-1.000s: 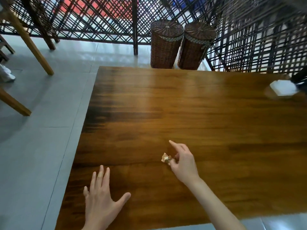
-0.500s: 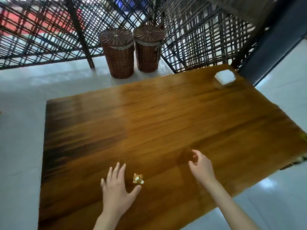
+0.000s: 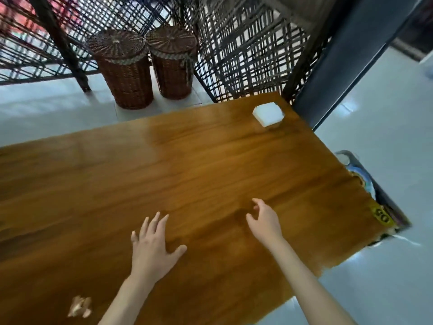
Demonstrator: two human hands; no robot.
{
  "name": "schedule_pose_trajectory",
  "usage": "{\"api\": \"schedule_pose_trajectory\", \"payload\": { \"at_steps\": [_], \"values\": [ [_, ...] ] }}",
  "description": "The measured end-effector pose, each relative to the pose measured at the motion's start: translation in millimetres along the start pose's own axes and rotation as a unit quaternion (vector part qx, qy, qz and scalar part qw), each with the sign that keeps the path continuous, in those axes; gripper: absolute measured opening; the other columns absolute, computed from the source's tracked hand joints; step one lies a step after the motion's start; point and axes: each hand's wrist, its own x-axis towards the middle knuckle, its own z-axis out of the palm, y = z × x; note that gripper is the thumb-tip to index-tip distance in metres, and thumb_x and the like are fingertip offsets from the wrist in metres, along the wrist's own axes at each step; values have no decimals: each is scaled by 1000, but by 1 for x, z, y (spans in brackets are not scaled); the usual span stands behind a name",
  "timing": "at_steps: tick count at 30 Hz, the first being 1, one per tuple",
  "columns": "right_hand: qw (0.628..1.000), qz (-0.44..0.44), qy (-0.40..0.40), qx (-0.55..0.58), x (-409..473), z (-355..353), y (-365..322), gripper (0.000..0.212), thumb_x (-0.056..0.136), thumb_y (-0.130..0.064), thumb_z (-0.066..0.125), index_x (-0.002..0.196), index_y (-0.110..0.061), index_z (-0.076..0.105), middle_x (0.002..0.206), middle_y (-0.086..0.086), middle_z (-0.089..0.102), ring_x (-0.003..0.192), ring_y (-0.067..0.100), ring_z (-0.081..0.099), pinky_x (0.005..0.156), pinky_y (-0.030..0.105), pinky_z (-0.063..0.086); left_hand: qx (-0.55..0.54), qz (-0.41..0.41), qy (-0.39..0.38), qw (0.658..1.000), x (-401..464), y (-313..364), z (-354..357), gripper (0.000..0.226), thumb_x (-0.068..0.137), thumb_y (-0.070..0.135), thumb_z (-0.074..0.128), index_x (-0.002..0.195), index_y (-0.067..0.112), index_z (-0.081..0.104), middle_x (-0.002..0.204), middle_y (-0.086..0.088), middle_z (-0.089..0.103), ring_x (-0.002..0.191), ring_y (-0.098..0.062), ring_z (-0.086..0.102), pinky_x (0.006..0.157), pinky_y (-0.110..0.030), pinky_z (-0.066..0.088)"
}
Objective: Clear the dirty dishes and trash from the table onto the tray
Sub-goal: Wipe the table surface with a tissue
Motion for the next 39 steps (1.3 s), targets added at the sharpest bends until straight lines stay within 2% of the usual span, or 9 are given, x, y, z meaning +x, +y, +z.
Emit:
{"api": "schedule_pose_trajectory", "payload": {
  "at_steps": [5,14,21,24,28,32,34,36,39],
  "values": [
    [998,-49,2,-41,78,-51,34,50,92,-27,56,139,-20,41,131,3,54,120,18,51,89,27,48,-14,-28,39,999,44,87,32,91,74,70,58,148,29,22,157,4,17,146,-22,9,114,-53,10],
    [985,-136,30,-106,241,-109,46,53,89,-29,60,138,-17,42,137,6,49,127,23,45,98,36,44,2,-50,52,997,112,191,85,91,74,71,56,148,30,21,158,3,15,146,-22,6,113,-51,2],
    [973,-159,64,-157,330,-120,28,61,88,-36,61,140,-15,36,145,7,36,133,26,36,102,40,41,25,-68,82,994,145,210,92,89,75,68,58,147,29,25,157,3,19,146,-23,10,113,-52,4],
    [968,-163,49,-184,356,-118,23,65,88,-41,60,140,-14,33,147,8,32,135,28,31,103,44,40,32,-88,83,992,149,211,94,87,76,67,58,147,30,24,157,4,17,146,-22,8,113,-51,1],
    [961,-173,26,-213,382,-113,8,71,88,-48,56,144,-16,26,153,9,20,140,30,20,107,50,32,32,-109,87,990,151,212,95,87,77,66,58,148,31,22,158,6,15,146,-19,6,114,-49,-1],
    [937,-228,146,-221,392,-114,-9,52,90,-42,50,132,-13,43,146,13,33,135,32,28,102,50,38,20,-113,105,988,153,213,92,85,77,64,59,147,30,25,157,6,17,146,-18,7,114,-48,-1],
    [932,-236,186,-204,393,-114,-14,48,91,-40,47,130,-11,47,146,13,35,136,32,28,103,50,36,25,-113,108,987,154,214,90,85,77,64,59,147,30,25,157,6,18,146,-18,7,114,-49,0],
    [938,-235,158,-199,398,-115,-19,52,93,-38,44,139,-12,38,151,11,29,141,32,20,109,51,28,28,-113,110,987,156,215,89,85,77,63,60,147,30,26,157,6,19,146,-18,9,115,-50,3],
    [948,-205,50,-238,406,-116,-21,58,96,-43,37,148,-24,21,156,9,17,144,33,7,113,55,12,25,-114,108,987,156,216,88,85,77,63,60,147,30,26,157,5,20,146,-19,10,115,-50,4]
  ]
}}
